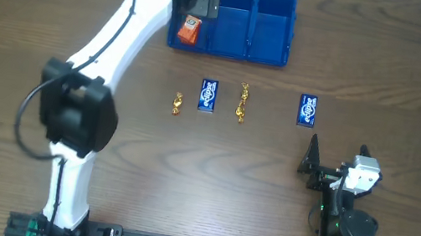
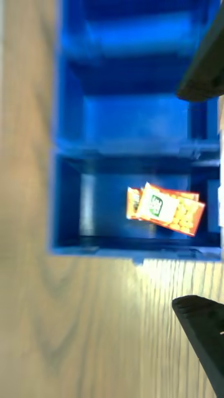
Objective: Sort Candies Into Trays
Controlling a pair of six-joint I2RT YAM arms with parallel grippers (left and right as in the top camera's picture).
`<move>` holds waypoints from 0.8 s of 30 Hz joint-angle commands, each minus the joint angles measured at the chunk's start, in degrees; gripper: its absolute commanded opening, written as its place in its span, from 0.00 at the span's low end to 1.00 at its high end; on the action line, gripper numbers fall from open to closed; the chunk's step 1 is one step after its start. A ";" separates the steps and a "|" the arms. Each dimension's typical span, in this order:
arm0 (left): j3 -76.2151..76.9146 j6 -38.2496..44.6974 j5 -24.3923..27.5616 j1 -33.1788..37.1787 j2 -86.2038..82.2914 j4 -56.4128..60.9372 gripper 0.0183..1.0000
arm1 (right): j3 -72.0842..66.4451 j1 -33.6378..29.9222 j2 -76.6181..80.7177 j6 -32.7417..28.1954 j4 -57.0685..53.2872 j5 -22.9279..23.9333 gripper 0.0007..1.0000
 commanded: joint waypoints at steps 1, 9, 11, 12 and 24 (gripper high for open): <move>-4.48 1.60 -2.80 0.02 -17.42 4.02 1.00 | -0.07 -0.20 -0.42 -0.55 -0.48 -0.26 1.00; -35.06 5.84 -6.34 -1.49 -45.27 24.76 1.00 | -0.07 -0.20 -0.42 -0.55 -0.48 -0.26 1.00; -41.29 7.52 -6.38 -1.46 -51.74 27.43 1.00 | -0.07 -0.20 -0.42 -0.55 -0.48 -0.28 1.00; -44.11 8.85 -6.36 -1.31 -54.93 28.61 1.00 | -0.07 -0.20 -0.42 -0.55 -0.48 -0.28 1.00; -81.18 14.36 -0.17 10.43 -94.01 37.42 1.00 | -0.07 -0.20 -0.42 -0.55 -0.46 -0.26 1.00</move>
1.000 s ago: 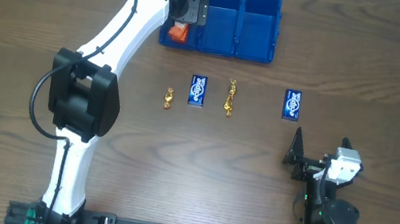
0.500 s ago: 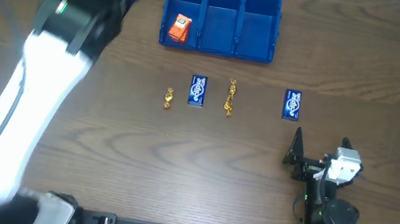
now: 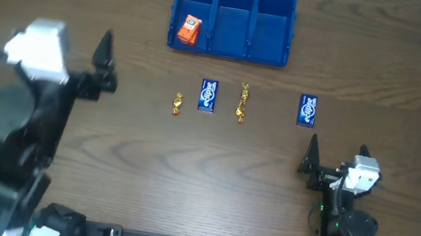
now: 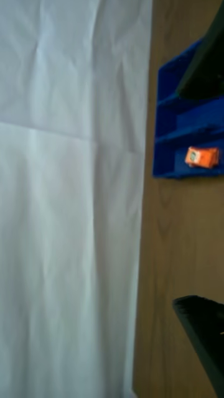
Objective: Sort Candies Into Trays
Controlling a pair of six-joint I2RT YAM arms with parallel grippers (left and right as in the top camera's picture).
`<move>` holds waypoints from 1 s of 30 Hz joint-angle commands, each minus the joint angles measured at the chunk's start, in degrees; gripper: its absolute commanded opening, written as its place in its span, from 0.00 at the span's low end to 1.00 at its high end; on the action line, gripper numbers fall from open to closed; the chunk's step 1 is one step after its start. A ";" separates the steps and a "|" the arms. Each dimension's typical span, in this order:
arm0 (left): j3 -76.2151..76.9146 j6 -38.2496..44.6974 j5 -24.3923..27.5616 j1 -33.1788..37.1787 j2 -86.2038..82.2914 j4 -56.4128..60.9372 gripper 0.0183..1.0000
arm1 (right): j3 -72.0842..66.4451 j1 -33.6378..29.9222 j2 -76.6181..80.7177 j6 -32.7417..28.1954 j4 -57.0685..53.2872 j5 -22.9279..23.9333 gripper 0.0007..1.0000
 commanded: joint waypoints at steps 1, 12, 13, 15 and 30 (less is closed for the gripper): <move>-12.96 2.78 5.53 5.20 -12.70 2.86 1.00 | -0.07 -0.20 -0.39 -0.55 -0.48 -0.28 1.00; -40.44 7.65 15.54 11.63 -34.14 15.30 1.00 | -0.07 -0.20 -0.39 -0.55 -0.48 -0.28 1.00; -42.03 7.65 15.54 11.93 -34.86 15.61 1.00 | -0.07 -0.20 -0.39 -0.55 -0.48 -0.28 1.00; -44.33 7.63 15.54 12.41 -36.09 15.72 1.00 | -0.07 -0.20 -0.39 -0.55 -0.48 -0.26 1.00; -48.41 7.61 18.32 12.85 -39.60 5.86 1.00 | -0.07 -0.20 -0.39 -0.55 -0.48 -0.28 1.00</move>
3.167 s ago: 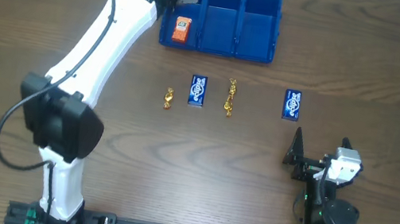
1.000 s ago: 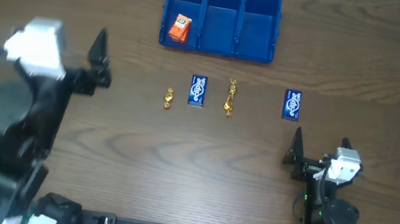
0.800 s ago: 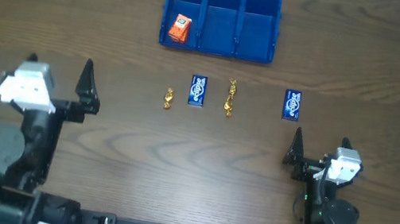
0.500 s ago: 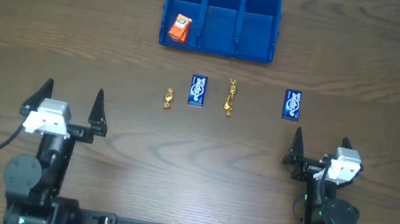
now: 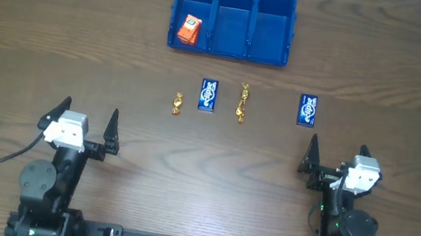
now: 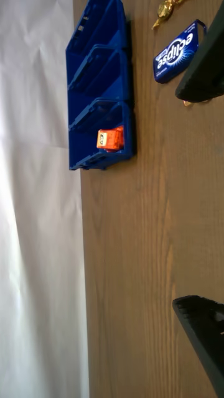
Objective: Sort Candies Into Trays
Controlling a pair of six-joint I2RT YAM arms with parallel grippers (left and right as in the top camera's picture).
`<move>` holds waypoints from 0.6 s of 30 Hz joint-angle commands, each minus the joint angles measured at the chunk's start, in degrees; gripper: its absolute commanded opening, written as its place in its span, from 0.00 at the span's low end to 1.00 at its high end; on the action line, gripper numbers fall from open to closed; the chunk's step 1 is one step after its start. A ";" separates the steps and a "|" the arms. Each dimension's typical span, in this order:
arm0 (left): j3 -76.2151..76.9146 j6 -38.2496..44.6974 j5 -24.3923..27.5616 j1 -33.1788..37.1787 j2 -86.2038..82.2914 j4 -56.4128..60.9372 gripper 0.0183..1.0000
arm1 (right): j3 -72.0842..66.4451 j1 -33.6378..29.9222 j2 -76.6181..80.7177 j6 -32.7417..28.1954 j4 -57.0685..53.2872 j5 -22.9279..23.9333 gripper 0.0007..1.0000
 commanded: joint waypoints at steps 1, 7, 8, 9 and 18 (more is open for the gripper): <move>-0.94 0.57 1.44 0.24 -0.52 -2.16 1.00 | -0.09 -0.20 -0.42 -0.55 -0.48 -0.28 1.00; -0.94 0.59 1.44 0.24 -0.52 -2.16 1.00 | -0.09 -0.20 -0.42 -0.55 -0.48 -0.28 1.00; -0.94 0.59 1.44 0.24 -0.52 -2.16 1.00 | -0.09 -0.20 -0.42 -0.55 -0.48 -0.26 1.00; -0.94 0.59 1.44 0.24 -0.52 -2.16 1.00 | -0.09 -0.20 -0.42 -0.55 -0.48 -0.28 1.00; -0.94 0.59 1.44 0.24 -0.52 -2.16 1.00 | -0.07 -0.20 -0.42 -0.59 -0.33 2.91 1.00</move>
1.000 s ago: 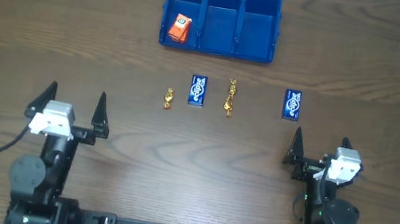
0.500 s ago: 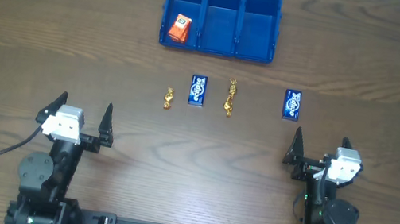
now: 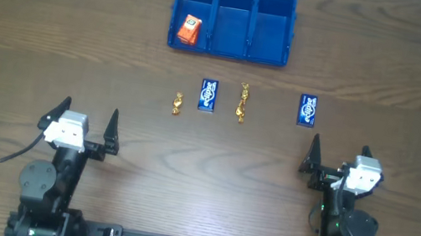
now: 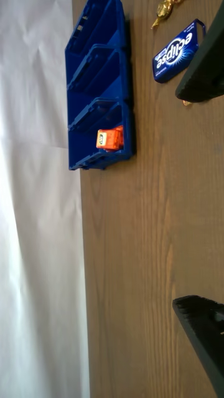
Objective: Sort Candies Into Trays
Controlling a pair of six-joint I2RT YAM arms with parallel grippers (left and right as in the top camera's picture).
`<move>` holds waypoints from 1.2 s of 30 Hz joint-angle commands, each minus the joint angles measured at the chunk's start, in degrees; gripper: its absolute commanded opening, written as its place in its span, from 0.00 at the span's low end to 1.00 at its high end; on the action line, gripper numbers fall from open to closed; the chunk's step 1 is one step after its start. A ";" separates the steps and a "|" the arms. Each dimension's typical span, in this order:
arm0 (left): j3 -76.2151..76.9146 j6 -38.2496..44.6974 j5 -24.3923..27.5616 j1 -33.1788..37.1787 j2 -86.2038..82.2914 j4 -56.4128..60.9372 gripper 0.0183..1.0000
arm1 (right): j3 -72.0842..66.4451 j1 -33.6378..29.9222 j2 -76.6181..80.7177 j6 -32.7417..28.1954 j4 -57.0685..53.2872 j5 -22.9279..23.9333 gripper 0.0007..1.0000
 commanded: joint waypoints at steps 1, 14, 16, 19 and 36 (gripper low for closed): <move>-0.98 0.37 1.42 0.24 -0.52 -2.08 1.00 | -0.07 -0.20 -0.42 -0.44 -0.28 1.29 1.00; -0.98 0.37 1.42 0.24 -0.52 -2.08 1.00 | 13.42 -0.20 13.40 -1.11 -0.48 -2.40 1.00; -0.98 0.37 1.42 0.24 -0.52 -2.08 1.00 | 20.65 -0.20 20.79 -2.08 -4.90 -2.49 1.00; -0.98 0.37 1.44 0.24 -0.52 -2.08 1.00 | 32.41 -0.20 33.09 -2.43 -12.72 -2.49 1.00; -0.98 0.37 1.42 0.24 -0.52 -2.08 1.00 | 64.92 4.70 91.71 -2.97 -41.07 -4.42 1.00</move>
